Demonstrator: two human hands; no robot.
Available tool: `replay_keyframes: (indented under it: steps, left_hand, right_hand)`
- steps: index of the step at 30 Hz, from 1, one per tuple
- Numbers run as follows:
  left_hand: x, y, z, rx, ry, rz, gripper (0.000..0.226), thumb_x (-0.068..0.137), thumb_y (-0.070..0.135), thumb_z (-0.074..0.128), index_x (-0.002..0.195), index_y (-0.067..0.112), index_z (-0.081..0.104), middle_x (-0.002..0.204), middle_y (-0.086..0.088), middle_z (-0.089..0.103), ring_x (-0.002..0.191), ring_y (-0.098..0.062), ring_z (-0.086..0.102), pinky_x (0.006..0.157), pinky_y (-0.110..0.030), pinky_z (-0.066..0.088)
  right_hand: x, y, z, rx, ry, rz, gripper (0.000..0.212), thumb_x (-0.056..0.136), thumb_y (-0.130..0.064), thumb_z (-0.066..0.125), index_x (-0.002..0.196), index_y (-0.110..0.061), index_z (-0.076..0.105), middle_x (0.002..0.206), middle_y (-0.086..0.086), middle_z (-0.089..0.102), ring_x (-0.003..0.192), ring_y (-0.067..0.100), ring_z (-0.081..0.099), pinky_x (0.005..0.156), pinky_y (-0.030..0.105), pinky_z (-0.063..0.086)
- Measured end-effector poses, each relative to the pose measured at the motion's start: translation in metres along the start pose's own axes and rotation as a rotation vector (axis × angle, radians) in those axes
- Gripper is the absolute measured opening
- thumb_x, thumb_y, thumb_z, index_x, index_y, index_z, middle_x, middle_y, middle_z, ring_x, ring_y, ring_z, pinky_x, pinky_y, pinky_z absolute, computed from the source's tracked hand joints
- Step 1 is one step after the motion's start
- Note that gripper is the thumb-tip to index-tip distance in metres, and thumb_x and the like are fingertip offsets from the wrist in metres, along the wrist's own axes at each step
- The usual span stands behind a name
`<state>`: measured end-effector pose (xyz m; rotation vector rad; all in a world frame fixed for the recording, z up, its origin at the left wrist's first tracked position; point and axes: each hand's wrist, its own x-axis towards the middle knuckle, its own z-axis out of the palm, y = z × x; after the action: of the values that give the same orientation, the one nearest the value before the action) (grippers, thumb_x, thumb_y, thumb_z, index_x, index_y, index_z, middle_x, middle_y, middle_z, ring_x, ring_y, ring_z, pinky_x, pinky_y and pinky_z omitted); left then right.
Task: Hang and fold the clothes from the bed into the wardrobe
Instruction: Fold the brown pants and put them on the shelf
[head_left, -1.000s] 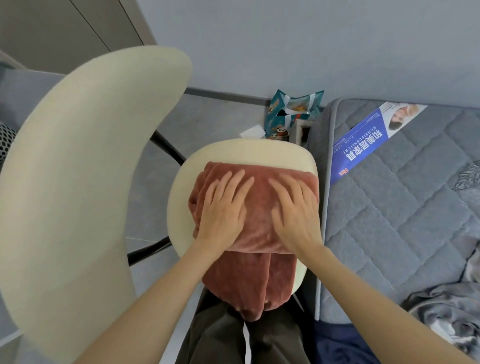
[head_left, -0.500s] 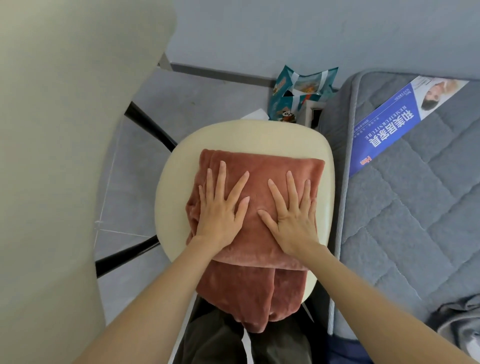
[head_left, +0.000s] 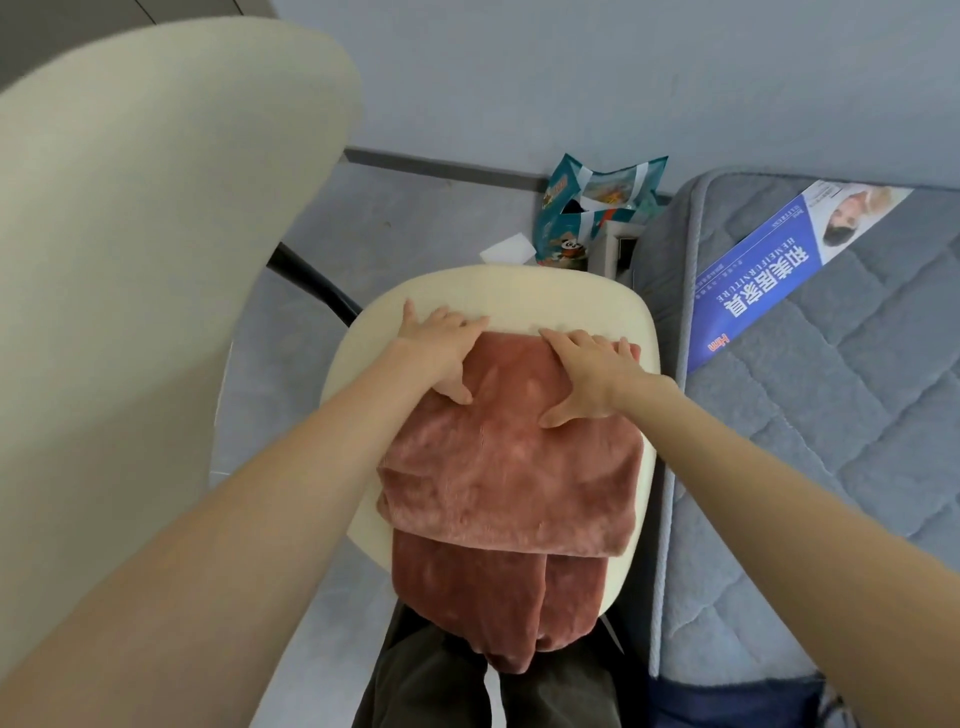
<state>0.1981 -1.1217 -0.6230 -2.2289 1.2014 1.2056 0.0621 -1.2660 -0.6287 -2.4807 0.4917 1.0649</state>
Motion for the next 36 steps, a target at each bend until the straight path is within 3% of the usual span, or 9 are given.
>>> replay_keyframes:
  steps: [5, 8, 11, 14, 20, 24, 29, 33, 36]
  left_hand:
    - [0.012, 0.007, 0.002, -0.04, -0.039, 0.043, 0.085, 0.068, 0.04, 0.081, 0.136, 0.017, 0.037, 0.135, -0.002, 0.046, 0.126, -0.025, 0.044, 0.113, -0.051, 0.02]
    - [0.008, 0.006, 0.007, -0.006, 0.093, 0.076, 0.063, 0.067, 0.043, 0.08, 0.113, 0.016, 0.047, 0.113, -0.001, 0.059, 0.104, -0.023, 0.057, 0.092, -0.032, 0.035]
    - [0.001, 0.007, 0.004, -0.006, 0.312, 0.082, 0.05, 0.071, 0.039, 0.074, 0.107, 0.016, 0.047, 0.106, -0.002, 0.059, 0.101, -0.025, 0.058, 0.083, -0.033, 0.034]
    - [-0.004, 0.009, -0.017, -0.048, 0.528, 0.055, 0.04, 0.075, 0.028, 0.065, 0.108, 0.014, 0.046, 0.108, -0.004, 0.057, 0.104, -0.028, 0.055, 0.087, -0.039, 0.035]
    - [-0.008, 0.017, -0.053, -0.05, 0.914, -0.03, 0.041, 0.072, 0.004, 0.064, 0.109, 0.008, 0.047, 0.103, -0.009, 0.057, 0.093, -0.029, 0.053, 0.082, -0.038, 0.036]
    - [-0.028, 0.027, -0.026, -0.035, 1.099, -0.015, 0.043, 0.065, 0.005, 0.072, 0.104, 0.007, 0.055, 0.096, -0.009, 0.06, 0.085, -0.029, 0.056, 0.074, -0.039, 0.039]
    - [-0.068, 0.048, 0.046, -0.09, 1.156, -0.024, 0.052, 0.056, -0.002, 0.072, 0.104, 0.009, 0.055, 0.096, -0.009, 0.058, 0.079, -0.029, 0.055, 0.07, -0.038, 0.04]
    - [-0.1, 0.059, 0.092, -0.161, 1.04, 0.093, 0.06, 0.075, 0.03, 0.076, 0.125, 0.014, 0.047, 0.092, -0.002, 0.059, 0.077, -0.023, 0.055, 0.071, -0.036, 0.042]
    - [-0.117, 0.059, 0.112, -0.163, 0.949, 0.131, 0.078, 0.074, 0.064, 0.062, 0.129, 0.009, 0.056, 0.087, 0.003, 0.063, 0.076, -0.018, 0.058, 0.074, -0.034, 0.044]
  right_hand:
    - [0.007, -0.013, 0.001, -0.104, 0.0, 0.022, 0.088, 0.057, -0.047, 0.086, 0.126, -0.015, 0.041, 0.122, 0.007, 0.051, 0.114, 0.031, 0.049, 0.099, 0.046, 0.035]
    - [-0.001, -0.016, 0.003, -0.119, 0.103, 0.013, 0.068, 0.059, -0.044, 0.085, 0.11, -0.015, 0.049, 0.11, 0.004, 0.058, 0.103, 0.028, 0.056, 0.085, 0.04, 0.037]
    - [-0.012, -0.014, -0.007, -0.142, 0.213, 0.027, 0.059, 0.065, -0.039, 0.082, 0.108, -0.016, 0.049, 0.109, 0.003, 0.056, 0.103, 0.028, 0.055, 0.084, 0.041, 0.038]
    - [-0.015, -0.012, -0.028, -0.199, 0.406, 0.059, 0.046, 0.072, -0.022, 0.068, 0.112, -0.014, 0.046, 0.114, 0.007, 0.053, 0.107, 0.031, 0.05, 0.085, 0.042, 0.038]
    - [-0.018, -0.006, -0.066, -0.24, 0.735, 0.116, 0.051, 0.065, -0.01, 0.065, 0.112, -0.012, 0.046, 0.112, 0.011, 0.05, 0.099, 0.032, 0.045, 0.077, 0.041, 0.033]
    - [-0.04, -0.007, -0.043, -0.273, 0.942, 0.093, 0.039, 0.067, -0.003, 0.061, 0.105, -0.011, 0.054, 0.096, 0.011, 0.053, 0.085, 0.032, 0.048, 0.071, 0.041, 0.037]
    - [-0.083, -0.01, 0.02, -0.209, 0.991, -0.064, 0.039, 0.069, -0.005, 0.069, 0.106, -0.009, 0.058, 0.082, 0.009, 0.053, 0.072, 0.031, 0.052, 0.072, 0.041, 0.038]
    - [-0.116, -0.009, 0.057, -0.169, 0.82, -0.149, 0.078, 0.065, -0.017, 0.076, 0.136, 0.002, 0.049, 0.077, 0.005, 0.053, 0.068, 0.027, 0.055, 0.087, 0.037, 0.044]
    - [-0.133, -0.005, 0.071, -0.143, 0.672, -0.234, 0.089, 0.057, -0.033, 0.084, 0.132, 0.003, 0.053, 0.082, 0.005, 0.062, 0.072, 0.027, 0.063, 0.084, 0.035, 0.052]
